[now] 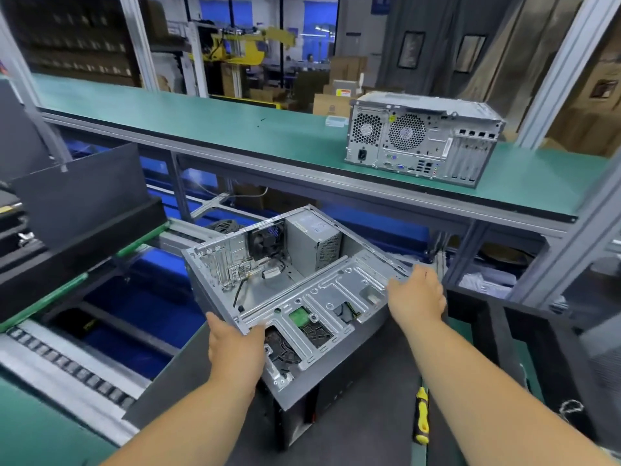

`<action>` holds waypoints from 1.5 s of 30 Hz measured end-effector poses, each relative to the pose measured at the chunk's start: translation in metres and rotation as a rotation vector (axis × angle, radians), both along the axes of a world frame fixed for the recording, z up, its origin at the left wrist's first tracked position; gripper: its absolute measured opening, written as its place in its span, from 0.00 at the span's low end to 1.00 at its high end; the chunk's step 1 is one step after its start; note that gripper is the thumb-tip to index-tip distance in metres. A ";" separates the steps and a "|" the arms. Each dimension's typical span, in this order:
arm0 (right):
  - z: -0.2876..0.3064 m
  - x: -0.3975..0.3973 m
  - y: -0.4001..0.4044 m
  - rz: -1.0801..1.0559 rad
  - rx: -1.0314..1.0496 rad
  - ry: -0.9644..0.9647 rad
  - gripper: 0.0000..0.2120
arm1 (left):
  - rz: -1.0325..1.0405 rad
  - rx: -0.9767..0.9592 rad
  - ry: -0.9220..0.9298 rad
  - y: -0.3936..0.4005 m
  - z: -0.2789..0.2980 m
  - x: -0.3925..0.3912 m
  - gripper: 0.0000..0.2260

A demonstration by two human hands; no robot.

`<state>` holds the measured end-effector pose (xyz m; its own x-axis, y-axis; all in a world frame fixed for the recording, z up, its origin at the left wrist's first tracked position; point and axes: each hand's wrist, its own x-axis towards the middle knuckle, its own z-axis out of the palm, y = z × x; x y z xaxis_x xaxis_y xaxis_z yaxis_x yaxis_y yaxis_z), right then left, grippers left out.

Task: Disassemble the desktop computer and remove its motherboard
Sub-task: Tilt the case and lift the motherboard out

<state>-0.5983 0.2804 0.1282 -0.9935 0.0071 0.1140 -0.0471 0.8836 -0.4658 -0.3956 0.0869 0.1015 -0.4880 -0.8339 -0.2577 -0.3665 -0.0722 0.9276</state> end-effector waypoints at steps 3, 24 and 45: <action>0.001 -0.026 0.011 0.107 0.056 -0.042 0.29 | 0.032 -0.012 0.006 0.008 0.000 -0.002 0.34; 0.012 0.017 0.026 0.154 0.657 0.114 0.24 | -0.347 -0.203 -0.160 -0.106 0.011 -0.025 0.20; 0.024 0.084 0.019 -0.151 0.582 -0.308 0.41 | -0.784 -0.256 -0.225 -0.163 0.018 -0.056 0.25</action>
